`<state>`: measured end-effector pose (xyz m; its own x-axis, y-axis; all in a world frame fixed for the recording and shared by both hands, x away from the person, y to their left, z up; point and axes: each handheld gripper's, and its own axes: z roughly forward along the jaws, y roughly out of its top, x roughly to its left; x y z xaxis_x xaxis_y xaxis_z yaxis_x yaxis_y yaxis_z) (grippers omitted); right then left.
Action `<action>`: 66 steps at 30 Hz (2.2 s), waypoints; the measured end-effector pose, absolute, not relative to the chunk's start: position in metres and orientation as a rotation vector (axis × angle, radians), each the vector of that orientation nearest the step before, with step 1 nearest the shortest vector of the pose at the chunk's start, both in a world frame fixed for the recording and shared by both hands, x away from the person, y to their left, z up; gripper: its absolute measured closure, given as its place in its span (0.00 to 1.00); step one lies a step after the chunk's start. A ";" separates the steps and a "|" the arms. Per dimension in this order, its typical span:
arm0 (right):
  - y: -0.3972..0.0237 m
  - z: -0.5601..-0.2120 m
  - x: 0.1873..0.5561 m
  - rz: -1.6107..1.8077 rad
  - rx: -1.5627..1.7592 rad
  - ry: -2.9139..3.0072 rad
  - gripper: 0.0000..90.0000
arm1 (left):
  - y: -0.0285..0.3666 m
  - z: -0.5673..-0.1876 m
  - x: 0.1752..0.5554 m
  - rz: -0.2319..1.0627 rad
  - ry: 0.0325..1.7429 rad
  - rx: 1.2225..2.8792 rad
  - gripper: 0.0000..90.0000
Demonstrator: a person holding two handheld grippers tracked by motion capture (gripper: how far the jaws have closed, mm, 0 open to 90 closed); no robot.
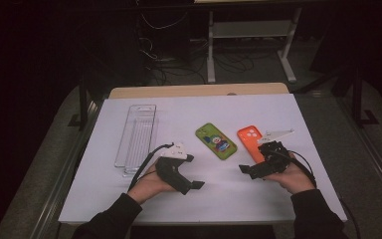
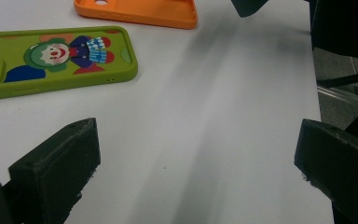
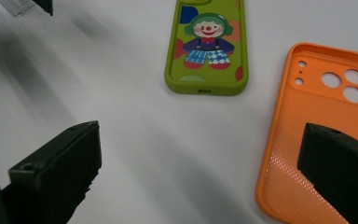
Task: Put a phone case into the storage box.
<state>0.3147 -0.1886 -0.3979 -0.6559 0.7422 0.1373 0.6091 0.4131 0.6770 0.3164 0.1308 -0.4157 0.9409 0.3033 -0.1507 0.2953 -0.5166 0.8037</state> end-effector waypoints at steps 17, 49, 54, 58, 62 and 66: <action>-0.195 -0.383 0.336 1.057 1.299 2.413 0.00 | 0.130 -0.416 0.317 0.008 0.419 2.149 0.00; -0.206 -0.382 0.401 0.854 1.539 2.214 0.00 | 0.130 -0.417 0.318 -0.007 0.439 2.136 0.00; -0.206 -0.388 0.402 0.790 1.564 2.241 0.00 | 0.130 -0.417 0.317 -0.017 0.446 2.132 0.00; -0.205 -0.395 0.402 0.732 1.574 2.269 0.00 | 0.130 -0.417 0.317 -0.013 0.444 2.133 0.00; -0.205 -0.404 0.401 0.658 1.615 2.303 0.00 | 0.130 -0.417 0.317 -0.017 0.446 2.132 0.00; -0.205 -0.411 0.400 0.629 1.637 2.331 0.00 | 0.130 -0.418 0.317 -0.019 0.447 2.131 0.00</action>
